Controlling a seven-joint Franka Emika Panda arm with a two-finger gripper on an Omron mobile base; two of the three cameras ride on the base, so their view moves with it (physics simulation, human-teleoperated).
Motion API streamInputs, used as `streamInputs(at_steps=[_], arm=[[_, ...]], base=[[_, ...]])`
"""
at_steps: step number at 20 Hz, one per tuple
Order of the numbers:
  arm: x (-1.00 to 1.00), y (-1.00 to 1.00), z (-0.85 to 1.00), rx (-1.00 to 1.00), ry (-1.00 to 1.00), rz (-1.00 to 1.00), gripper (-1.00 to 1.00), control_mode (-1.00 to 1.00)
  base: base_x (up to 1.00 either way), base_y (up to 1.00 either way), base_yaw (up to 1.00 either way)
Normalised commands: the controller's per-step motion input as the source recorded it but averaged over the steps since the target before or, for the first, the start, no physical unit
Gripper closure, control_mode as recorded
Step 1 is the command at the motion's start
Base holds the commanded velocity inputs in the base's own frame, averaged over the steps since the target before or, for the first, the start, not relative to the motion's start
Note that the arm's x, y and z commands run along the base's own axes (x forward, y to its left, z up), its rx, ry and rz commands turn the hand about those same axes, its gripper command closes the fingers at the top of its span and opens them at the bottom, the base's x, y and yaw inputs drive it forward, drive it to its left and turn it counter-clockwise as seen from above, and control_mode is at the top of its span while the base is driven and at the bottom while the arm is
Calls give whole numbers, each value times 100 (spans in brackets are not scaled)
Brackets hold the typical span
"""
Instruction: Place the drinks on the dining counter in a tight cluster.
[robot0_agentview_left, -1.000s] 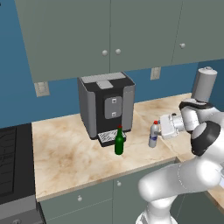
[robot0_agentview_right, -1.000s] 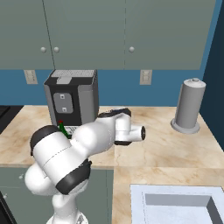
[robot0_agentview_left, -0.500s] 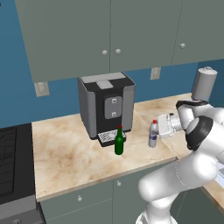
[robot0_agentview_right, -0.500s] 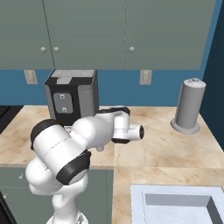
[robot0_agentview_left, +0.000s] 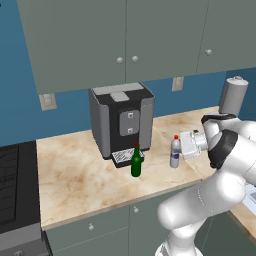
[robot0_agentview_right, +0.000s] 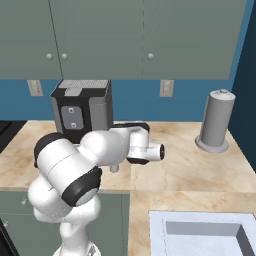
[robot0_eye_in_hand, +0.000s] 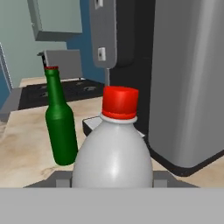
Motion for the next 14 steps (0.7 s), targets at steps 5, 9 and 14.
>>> streamInputs(at_steps=[5, 9, 14], arm=[[-35, 1, 39, 0, 0, 0, 100, -100], [-39, 6, 43, -1, 0, 0, 100, -100], [-40, 12, 32, 0, 0, 0, 100, -100]], base=[[0, 0, 0], [0, 0, 0], [0, 0, 0]])
